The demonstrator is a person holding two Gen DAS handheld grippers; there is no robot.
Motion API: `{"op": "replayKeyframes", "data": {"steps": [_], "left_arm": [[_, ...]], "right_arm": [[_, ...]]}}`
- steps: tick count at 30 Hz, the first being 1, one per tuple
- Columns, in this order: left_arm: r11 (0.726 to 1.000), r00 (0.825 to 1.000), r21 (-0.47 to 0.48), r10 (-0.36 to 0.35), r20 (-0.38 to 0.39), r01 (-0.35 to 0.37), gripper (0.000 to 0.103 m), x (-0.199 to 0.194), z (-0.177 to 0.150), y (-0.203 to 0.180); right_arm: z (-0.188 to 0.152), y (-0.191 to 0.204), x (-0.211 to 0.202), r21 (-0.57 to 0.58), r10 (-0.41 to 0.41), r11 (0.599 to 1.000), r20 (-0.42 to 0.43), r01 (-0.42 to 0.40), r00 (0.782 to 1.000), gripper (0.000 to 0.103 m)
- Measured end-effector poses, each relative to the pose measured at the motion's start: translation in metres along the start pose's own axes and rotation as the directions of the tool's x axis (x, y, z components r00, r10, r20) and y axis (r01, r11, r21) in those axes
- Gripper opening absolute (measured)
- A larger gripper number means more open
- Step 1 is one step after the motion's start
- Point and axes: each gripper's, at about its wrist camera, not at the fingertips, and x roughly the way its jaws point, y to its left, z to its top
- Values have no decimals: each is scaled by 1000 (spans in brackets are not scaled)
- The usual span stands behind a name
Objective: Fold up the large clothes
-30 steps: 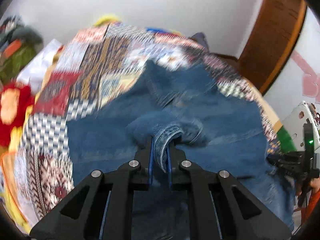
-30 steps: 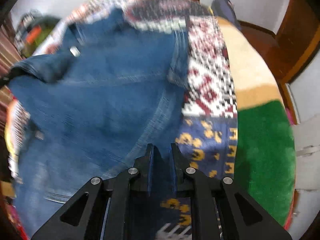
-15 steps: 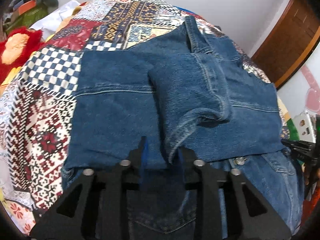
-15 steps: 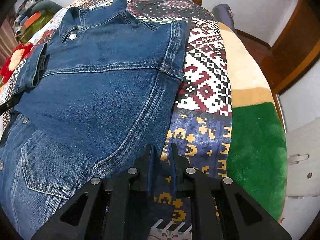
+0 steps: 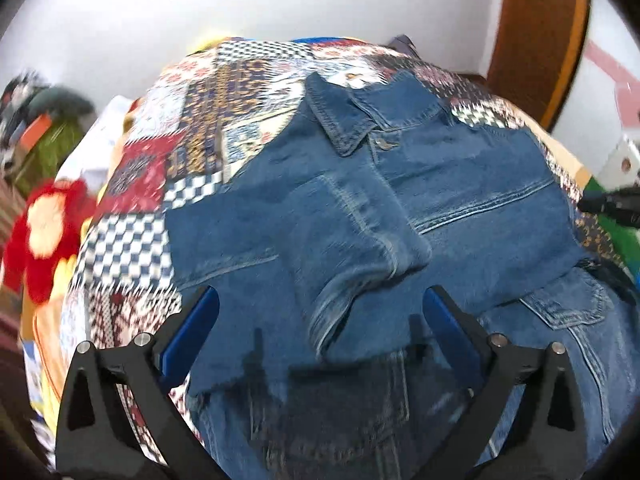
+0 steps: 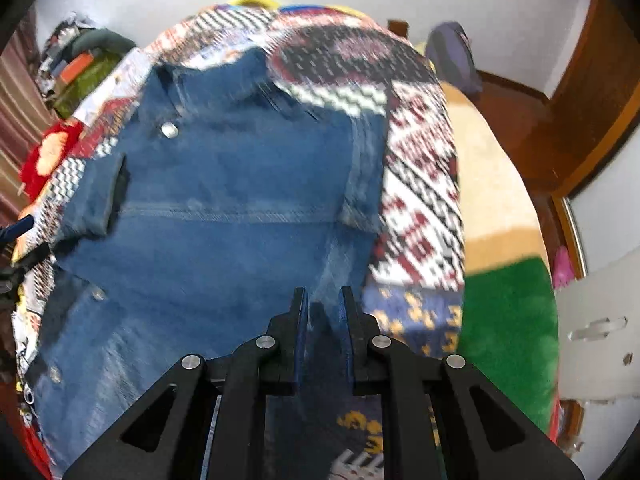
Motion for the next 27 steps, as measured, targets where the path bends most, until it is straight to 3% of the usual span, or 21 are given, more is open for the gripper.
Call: {"op": "replayKeyframes", "data": {"steps": [6,10,15,19,23,27], "left_arm": [[998,986,52,39,-164,-31,103,71,9,-12],[994,986,-107,-47,-159,30,103,72,10,19],[967,983,-210,114,-145,-143,103,58,2,74],[948,986,-300,63,-157,-108,103,47,-21,111],[931,959,-268,194,-205,-246,103,43,-49,130],[910,971,-377,96,-218,-174,103,43,-79,153]], "right_arm": [[13,23,20,-32,30,999,-13,-30,999,11],[6,25,41,-42,21,999,-26,-22,999,11],[6,11,45,0,93,996,-27,-93,995,11],[4,18,46,-16,78,997,-19,-78,997,11],[5,18,49,-11,67,998,-19,-67,998,11],[5,19,49,-36,57,998,-23,-57,998,11]]}}
